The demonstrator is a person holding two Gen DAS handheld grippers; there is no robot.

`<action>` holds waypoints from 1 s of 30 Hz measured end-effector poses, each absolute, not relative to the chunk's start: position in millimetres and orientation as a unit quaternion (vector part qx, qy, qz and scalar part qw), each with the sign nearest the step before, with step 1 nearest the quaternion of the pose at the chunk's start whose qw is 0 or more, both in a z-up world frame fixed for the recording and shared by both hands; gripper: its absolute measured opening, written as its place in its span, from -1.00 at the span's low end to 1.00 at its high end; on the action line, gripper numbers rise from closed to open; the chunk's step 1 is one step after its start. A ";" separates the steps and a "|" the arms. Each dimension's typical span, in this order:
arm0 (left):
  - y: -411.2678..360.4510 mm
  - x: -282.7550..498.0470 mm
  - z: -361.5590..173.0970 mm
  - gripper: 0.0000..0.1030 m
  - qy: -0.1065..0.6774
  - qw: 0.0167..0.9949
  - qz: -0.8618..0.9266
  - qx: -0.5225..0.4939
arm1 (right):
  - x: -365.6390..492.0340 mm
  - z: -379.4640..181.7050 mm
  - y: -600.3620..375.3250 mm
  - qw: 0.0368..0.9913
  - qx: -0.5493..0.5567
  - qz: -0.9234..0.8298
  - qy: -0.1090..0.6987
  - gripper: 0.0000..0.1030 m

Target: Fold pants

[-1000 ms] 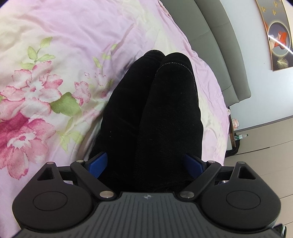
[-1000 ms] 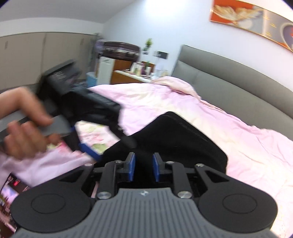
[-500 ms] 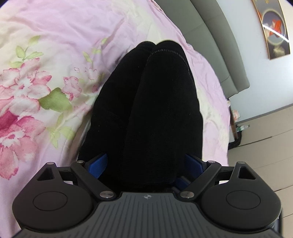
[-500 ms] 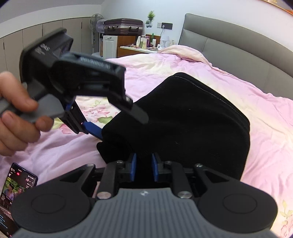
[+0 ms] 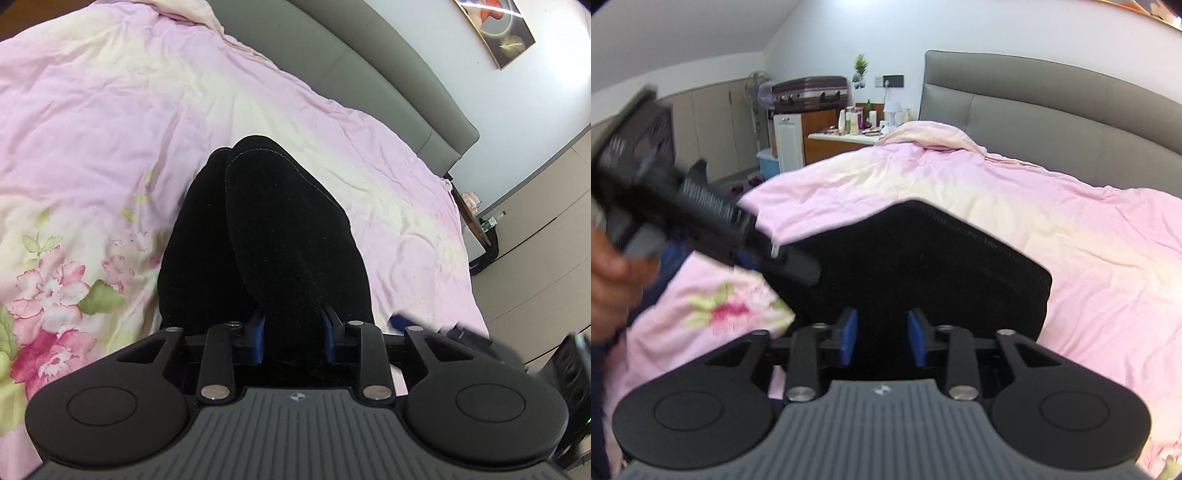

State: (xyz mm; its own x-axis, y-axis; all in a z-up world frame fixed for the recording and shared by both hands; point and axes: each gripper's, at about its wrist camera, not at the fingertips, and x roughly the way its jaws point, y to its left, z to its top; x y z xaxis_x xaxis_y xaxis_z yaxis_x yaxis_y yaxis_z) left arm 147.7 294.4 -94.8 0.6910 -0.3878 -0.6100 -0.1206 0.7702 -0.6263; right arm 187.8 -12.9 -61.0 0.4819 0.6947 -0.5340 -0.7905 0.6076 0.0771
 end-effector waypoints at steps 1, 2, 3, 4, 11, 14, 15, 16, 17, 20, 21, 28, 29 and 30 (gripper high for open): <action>295.8 148.0 -98.2 -0.36 0.387 0.856 -0.079 -0.335 | 198.9 -52.5 -6.3 0.854 -0.083 0.431 0.279 -0.05; 296.8 146.8 -101.8 -0.36 0.388 0.854 -0.079 -0.339 | 209.3 -43.5 2.0 0.852 -0.079 0.427 0.292 0.00; 296.8 145.1 -104.9 -0.36 0.387 0.852 -0.080 -0.342 | 219.9 -34.4 12.2 0.850 -0.080 0.423 0.304 0.03; 297.4 142.3 -107.2 -0.36 0.386 0.851 -0.080 -0.347 | 230.9 -26.5 23.9 0.845 -0.085 0.419 0.320 0.10; 306.1 137.2 -119.1 -0.36 0.381 0.843 -0.090 -0.368 | 320.9 -7.3 102.6 0.795 -0.119 0.451 0.387 0.18; 309.2 137.0 -124.4 -0.36 0.383 0.839 -0.094 -0.375 | 353.7 -14.7 134.1 0.736 -0.165 0.513 0.411 0.36; 310.6 137.8 -128.0 -0.36 0.383 0.837 -0.095 -0.379 | 362.3 -19.6 143.5 0.727 -0.184 0.517 0.413 0.36; 311.2 137.5 -130.1 -0.36 0.384 0.836 -0.096 -0.381 | 370.2 -24.9 151.9 0.718 -0.197 0.523 0.414 0.36; 311.4 137.1 -131.9 -0.36 0.385 0.834 -0.097 -0.382 | 377.6 -29.9 158.4 0.710 -0.204 0.529 0.418 0.36; 313.3 137.2 -136.6 -0.36 0.388 0.831 -0.100 -0.385 | 398.4 -44.0 174.2 0.691 -0.220 0.537 0.432 0.36; 314.0 137.6 -138.2 -0.36 0.389 0.830 -0.101 -0.386 | 402.9 -49.5 178.2 0.683 -0.227 0.539 0.438 0.37; 312.9 139.8 -142.1 -0.36 0.395 0.829 -0.102 -0.382 | 412.7 -64.1 171.9 0.616 -0.198 0.590 0.483 -0.50; 311.7 138.3 -139.4 -0.36 0.392 0.833 -0.104 -0.377 | 411.0 -61.0 166.0 0.620 -0.192 0.591 0.480 -0.58; 310.1 137.0 -135.5 -0.36 0.385 0.837 -0.109 -0.373 | 410.5 -56.4 157.7 0.626 -0.178 0.590 0.477 -0.61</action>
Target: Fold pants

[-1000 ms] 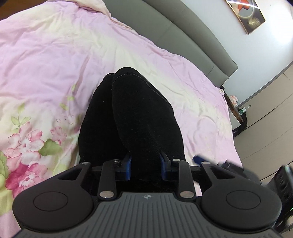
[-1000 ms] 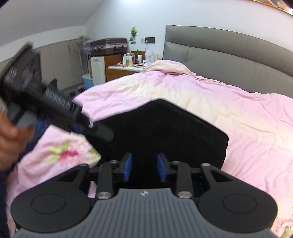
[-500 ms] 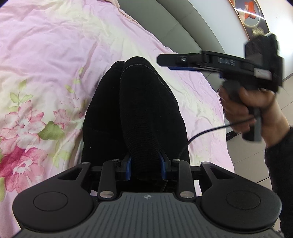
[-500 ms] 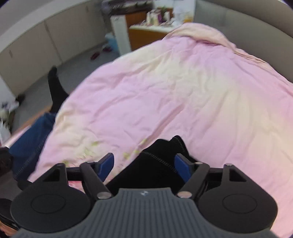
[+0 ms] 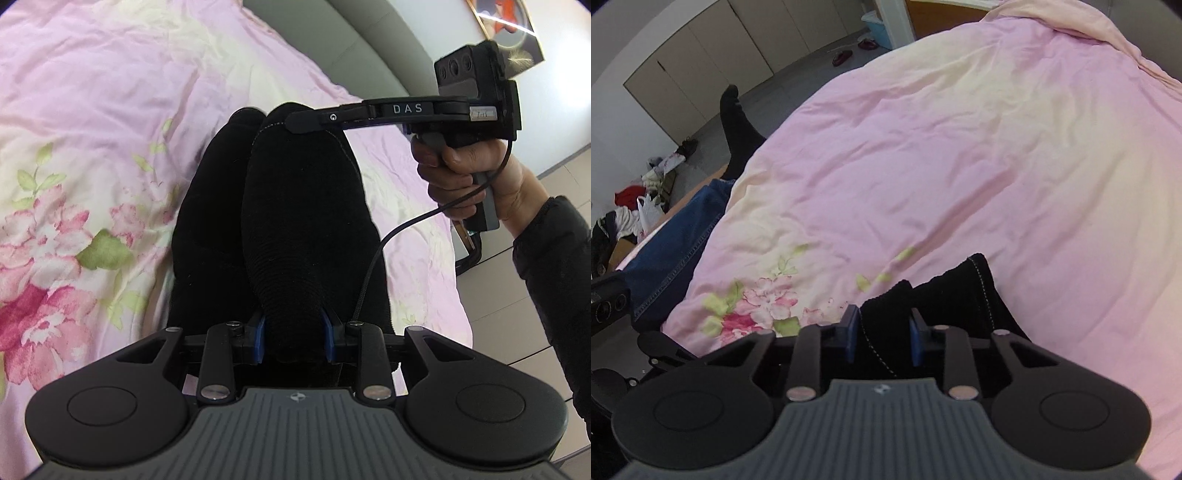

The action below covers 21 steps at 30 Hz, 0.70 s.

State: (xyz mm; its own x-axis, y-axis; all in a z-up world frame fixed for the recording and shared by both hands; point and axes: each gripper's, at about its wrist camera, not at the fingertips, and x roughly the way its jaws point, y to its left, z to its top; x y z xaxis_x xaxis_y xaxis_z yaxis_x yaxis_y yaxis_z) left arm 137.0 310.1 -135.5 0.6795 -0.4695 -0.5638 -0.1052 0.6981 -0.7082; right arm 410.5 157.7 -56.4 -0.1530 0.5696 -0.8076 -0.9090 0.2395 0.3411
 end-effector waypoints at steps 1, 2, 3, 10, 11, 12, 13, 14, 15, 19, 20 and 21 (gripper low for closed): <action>309.3 135.0 -130.1 -0.36 0.378 0.841 -0.116 -0.370 | 410.4 -49.7 147.3 0.633 -0.160 0.592 0.473 -0.63; 308.4 133.3 -123.2 -0.37 0.369 0.844 -0.124 -0.368 | 410.8 -42.3 136.0 0.639 -0.139 0.596 0.466 -0.64; 308.2 131.5 -115.1 -0.38 0.359 0.850 -0.130 -0.364 | 412.9 -32.8 123.3 0.646 -0.114 0.599 0.460 -0.64; 333.0 131.0 -90.7 -0.38 0.332 0.865 -0.099 -0.364 | 422.4 14.7 108.5 0.681 -0.055 0.592 0.428 -0.64; 339.3 132.6 -97.6 -0.38 0.342 0.858 -0.091 -0.374 | 420.4 11.9 120.6 0.680 -0.068 0.588 0.432 -0.64; 344.4 133.9 -106.2 -0.38 0.352 0.852 -0.079 -0.380 | 418.1 5.9 134.9 0.680 -0.084 0.582 0.438 -0.64; 346.8 137.8 -115.6 -0.38 0.365 0.846 -0.062 -0.383 | 415.6 -3.6 150.2 0.679 -0.100 0.574 0.447 -0.64; 348.0 139.2 -125.9 -0.38 0.378 0.841 -0.050 -0.384 | 413.1 -15.6 165.4 0.677 -0.117 0.565 0.456 -0.64; 348.6 141.7 -136.9 -0.38 0.391 0.834 -0.041 -0.387 | 410.0 -29.5 180.8 0.676 -0.135 0.556 0.464 -0.64; 348.7 146.6 -159.6 -0.36 0.414 0.830 -0.014 -0.374 | 404.4 -86.7 217.5 0.676 -0.168 0.533 0.480 -0.56; 348.5 147.3 -160.8 -0.35 0.414 0.833 -0.008 -0.366 | 405.0 -95.9 219.3 0.680 -0.162 0.529 0.480 -0.50; 349.7 148.0 -161.9 -0.33 0.414 0.835 -0.004 -0.363 | 405.9 -102.1 219.5 0.685 -0.153 0.525 0.481 -0.45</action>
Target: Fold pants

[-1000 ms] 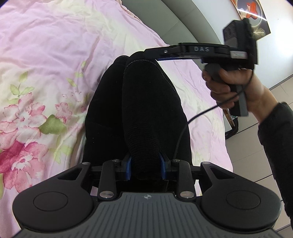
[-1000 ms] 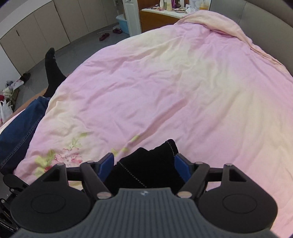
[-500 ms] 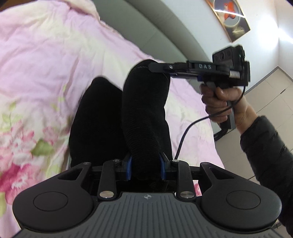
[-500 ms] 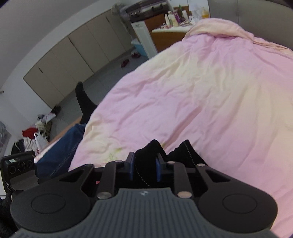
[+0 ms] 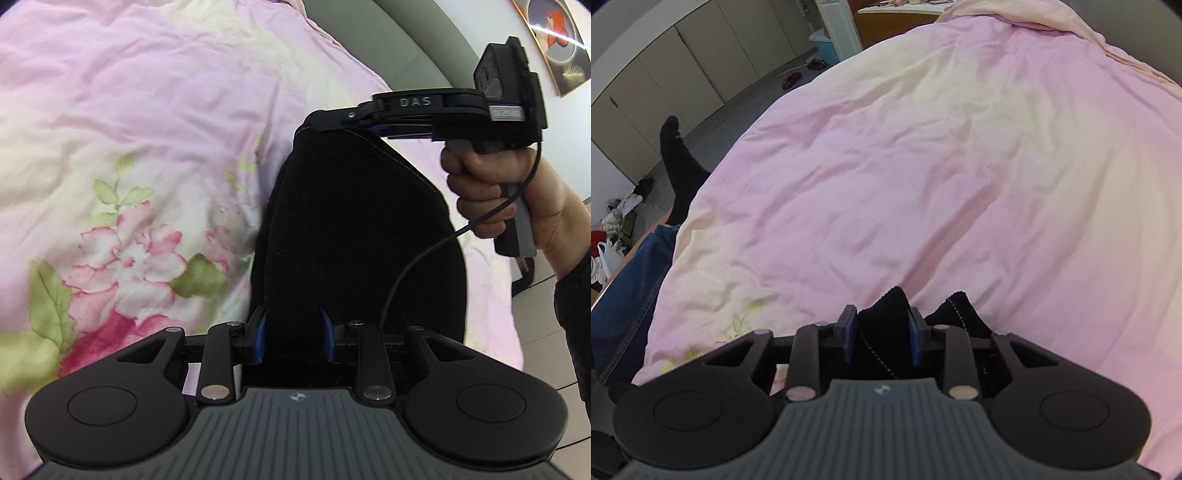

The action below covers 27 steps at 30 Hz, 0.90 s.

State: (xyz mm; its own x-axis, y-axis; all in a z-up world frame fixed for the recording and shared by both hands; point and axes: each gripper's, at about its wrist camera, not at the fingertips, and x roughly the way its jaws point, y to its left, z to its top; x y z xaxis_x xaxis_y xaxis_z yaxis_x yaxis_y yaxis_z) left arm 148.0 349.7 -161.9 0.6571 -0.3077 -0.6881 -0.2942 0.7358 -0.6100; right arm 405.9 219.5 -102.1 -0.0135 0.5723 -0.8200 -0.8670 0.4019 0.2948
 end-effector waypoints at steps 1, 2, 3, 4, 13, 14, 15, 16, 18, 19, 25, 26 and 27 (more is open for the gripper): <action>351.5 148.6 -162.9 -0.33 0.414 0.833 -0.004 -0.368 | 405.3 -106.6 219.0 0.691 -0.142 0.521 0.480 -0.40; 353.3 148.8 -164.6 -0.33 0.413 0.830 -0.006 -0.375 | 403.7 -106.7 216.7 0.698 -0.139 0.521 0.472 -0.35; 355.3 148.3 -166.6 -0.32 0.411 0.827 -0.009 -0.383 | 401.0 -103.6 213.1 0.706 -0.139 0.518 0.462 -0.31; 355.4 148.1 -167.1 -0.32 0.409 0.826 -0.012 -0.387 | 398.3 -98.5 207.9 0.716 -0.135 0.513 0.453 -0.26; 349.7 148.4 -168.1 -0.31 0.405 0.829 -0.007 -0.386 | 308.5 -30.6 104.5 0.823 -0.118 0.445 0.331 -0.26; 349.0 148.4 -168.0 -0.30 0.405 0.829 -0.005 -0.385 | 295.9 -31.9 92.5 0.825 -0.110 0.439 0.339 -0.25; 348.1 148.7 -168.2 -0.30 0.404 0.830 -0.004 -0.383 | 285.3 -34.5 82.7 0.827 -0.100 0.433 0.345 -0.25; 347.0 149.4 -168.5 -0.30 0.404 0.832 -0.002 -0.381 | 272.6 -40.5 71.8 0.829 -0.083 0.425 0.353 -0.22; 345.6 148.9 -167.9 -0.29 0.403 0.834 0.000 -0.377 | 253.2 -57.2 62.3 0.832 -0.078 0.414 0.361 -0.21; 345.4 145.3 -164.2 -0.29 0.403 0.835 0.001 -0.376 | 242.4 -70.9 61.4 0.839 -0.091 0.401 0.357 -0.21; 337.9 147.8 -166.7 -0.25 0.405 0.843 0.013 -0.354 | 196.5 -134.6 82.1 0.860 -0.205 0.362 0.295 -0.18; 338.2 146.9 -165.6 -0.24 0.404 0.845 0.017 -0.350 | 193.2 -128.5 82.1 0.862 -0.199 0.361 0.295 -0.19; 339.2 145.9 -164.6 -0.24 0.402 0.846 0.019 -0.350 | 191.0 -121.7 78.8 0.863 -0.182 0.365 0.298 -0.21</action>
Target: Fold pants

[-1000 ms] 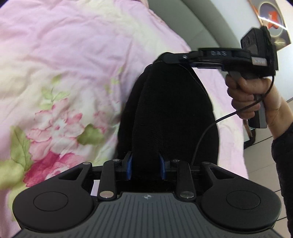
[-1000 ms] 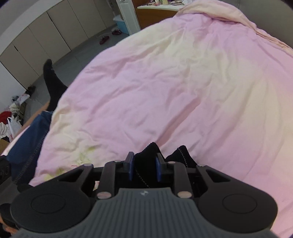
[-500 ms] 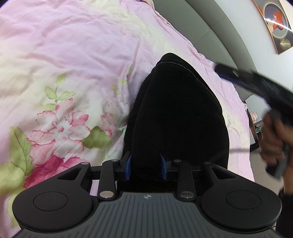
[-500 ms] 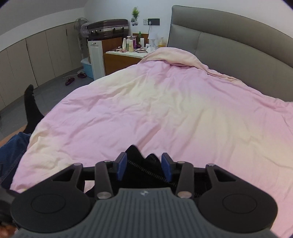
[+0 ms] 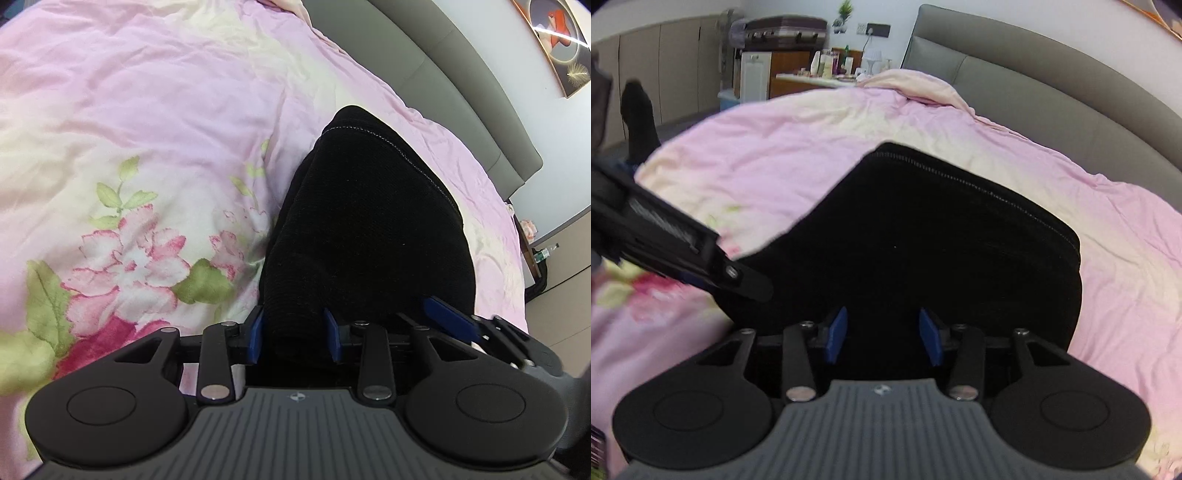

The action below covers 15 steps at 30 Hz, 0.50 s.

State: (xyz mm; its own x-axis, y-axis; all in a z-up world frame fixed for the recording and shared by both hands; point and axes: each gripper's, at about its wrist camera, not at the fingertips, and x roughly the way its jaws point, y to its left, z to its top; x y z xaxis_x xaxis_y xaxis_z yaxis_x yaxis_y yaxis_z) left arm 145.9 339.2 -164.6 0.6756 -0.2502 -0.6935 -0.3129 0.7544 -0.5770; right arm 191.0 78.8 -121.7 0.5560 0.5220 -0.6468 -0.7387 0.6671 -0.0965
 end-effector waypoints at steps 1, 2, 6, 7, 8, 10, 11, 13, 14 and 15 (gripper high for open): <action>340.6 145.1 -165.0 -0.24 0.401 0.845 0.019 -0.353 | 187.6 -115.0 72.4 0.867 -0.160 0.366 0.299 -0.21; 341.6 144.8 -165.7 -0.24 0.400 0.844 0.018 -0.356 | 182.5 -111.7 66.5 0.873 -0.147 0.358 0.297 -0.20; 340.8 146.0 -167.6 -0.20 0.399 0.845 0.018 -0.356 | 152.7 -126.9 47.8 0.885 -0.159 0.336 0.280 -0.20; 339.7 146.0 -167.6 -0.19 0.400 0.846 0.018 -0.353 | 143.2 -134.8 44.9 0.886 -0.176 0.333 0.272 -0.19; 338.9 145.7 -167.6 -0.18 0.400 0.847 0.018 -0.351 | 135.2 -141.8 42.1 0.885 -0.195 0.330 0.265 -0.15; 337.8 144.9 -167.0 -0.17 0.399 0.850 0.021 -0.345 | 125.8 -151.3 37.6 0.878 -0.215 0.331 0.270 -0.11; 337.6 144.6 -166.8 -0.16 0.399 0.850 0.022 -0.344 | 123.0 -152.6 32.8 0.878 -0.206 0.333 0.276 -0.11; 335.9 143.3 -162.2 -0.17 0.398 0.853 0.024 -0.337 | 120.0 -147.4 20.0 0.878 -0.176 0.343 0.282 -0.12; 333.9 142.7 -158.0 -0.12 0.398 0.858 0.026 -0.324 | 117.3 -143.7 11.5 0.877 -0.162 0.353 0.283 -0.15; 331.6 142.5 -153.0 0.01 0.400 0.862 0.031 -0.309 | 117.1 -139.8 4.4 0.876 -0.151 0.360 0.285 -0.15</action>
State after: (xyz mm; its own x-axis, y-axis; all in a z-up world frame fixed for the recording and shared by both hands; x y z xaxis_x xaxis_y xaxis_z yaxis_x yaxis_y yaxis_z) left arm 142.5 331.6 -153.0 0.6785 -0.1929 -0.7088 -0.3011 0.8071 -0.5079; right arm 117.1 4.4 -139.8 0.5790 0.5439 -0.6074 -0.7156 0.6961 -0.0589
